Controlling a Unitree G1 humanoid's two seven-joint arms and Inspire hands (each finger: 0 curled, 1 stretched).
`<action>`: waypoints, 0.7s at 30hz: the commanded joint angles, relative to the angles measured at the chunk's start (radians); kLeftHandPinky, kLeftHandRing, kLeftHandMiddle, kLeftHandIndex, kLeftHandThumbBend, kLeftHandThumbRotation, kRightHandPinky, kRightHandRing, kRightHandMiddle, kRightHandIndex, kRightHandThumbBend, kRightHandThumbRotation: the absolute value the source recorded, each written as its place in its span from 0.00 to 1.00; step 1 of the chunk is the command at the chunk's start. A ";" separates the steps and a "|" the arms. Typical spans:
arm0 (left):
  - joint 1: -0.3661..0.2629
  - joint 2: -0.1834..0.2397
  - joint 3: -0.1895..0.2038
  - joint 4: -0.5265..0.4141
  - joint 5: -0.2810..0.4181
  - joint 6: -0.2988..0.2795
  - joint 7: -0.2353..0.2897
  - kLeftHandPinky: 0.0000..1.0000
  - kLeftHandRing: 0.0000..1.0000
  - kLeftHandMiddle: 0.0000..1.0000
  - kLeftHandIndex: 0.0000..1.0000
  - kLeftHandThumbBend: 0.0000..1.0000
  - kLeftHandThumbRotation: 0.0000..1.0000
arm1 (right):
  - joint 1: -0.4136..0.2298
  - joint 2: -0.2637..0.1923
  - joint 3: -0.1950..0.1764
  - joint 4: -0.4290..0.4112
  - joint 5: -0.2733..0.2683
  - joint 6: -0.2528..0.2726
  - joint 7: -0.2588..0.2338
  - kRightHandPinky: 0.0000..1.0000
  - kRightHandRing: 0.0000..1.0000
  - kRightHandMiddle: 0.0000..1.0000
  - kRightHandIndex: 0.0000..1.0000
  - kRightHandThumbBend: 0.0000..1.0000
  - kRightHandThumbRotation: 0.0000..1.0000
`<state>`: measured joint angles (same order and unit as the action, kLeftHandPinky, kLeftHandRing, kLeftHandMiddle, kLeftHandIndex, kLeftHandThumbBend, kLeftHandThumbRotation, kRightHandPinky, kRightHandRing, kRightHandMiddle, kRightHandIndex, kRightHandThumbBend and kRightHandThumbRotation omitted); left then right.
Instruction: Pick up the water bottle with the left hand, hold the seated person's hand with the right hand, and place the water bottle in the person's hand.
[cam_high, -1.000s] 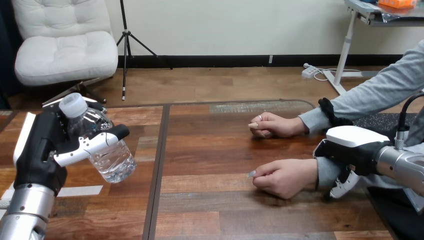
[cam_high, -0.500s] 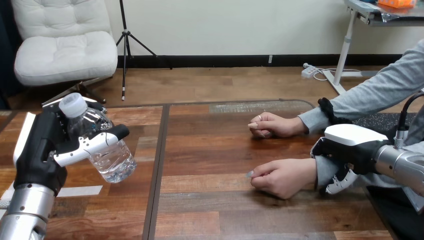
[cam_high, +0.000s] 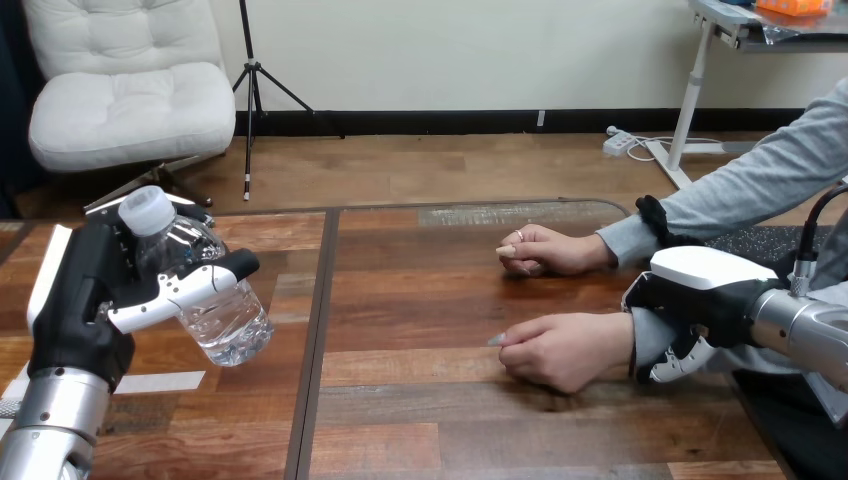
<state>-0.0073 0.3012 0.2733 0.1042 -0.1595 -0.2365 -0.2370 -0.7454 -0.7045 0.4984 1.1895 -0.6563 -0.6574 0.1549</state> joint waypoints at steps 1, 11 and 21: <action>-0.054 0.019 0.015 -0.057 -0.018 -0.025 0.000 0.30 0.35 0.39 0.40 0.74 0.00 | -0.029 0.009 -0.039 -0.012 0.034 0.003 -0.014 0.36 0.40 0.46 0.49 0.54 0.00; -0.055 0.019 0.015 -0.058 -0.017 -0.026 -0.001 0.30 0.35 0.39 0.40 0.74 0.00 | -0.029 0.009 -0.043 -0.011 0.051 0.004 -0.008 0.36 0.40 0.45 0.49 0.54 0.00; -0.057 0.019 0.016 -0.056 -0.021 -0.021 -0.003 0.30 0.35 0.39 0.40 0.74 0.00 | -0.026 0.007 -0.045 -0.009 0.061 -0.013 -0.020 0.34 0.38 0.44 0.49 0.55 0.00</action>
<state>-0.0073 0.3011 0.2733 0.1042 -0.1619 -0.2365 -0.2408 -0.7440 -0.7046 0.4940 1.1896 -0.6268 -0.6537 0.1553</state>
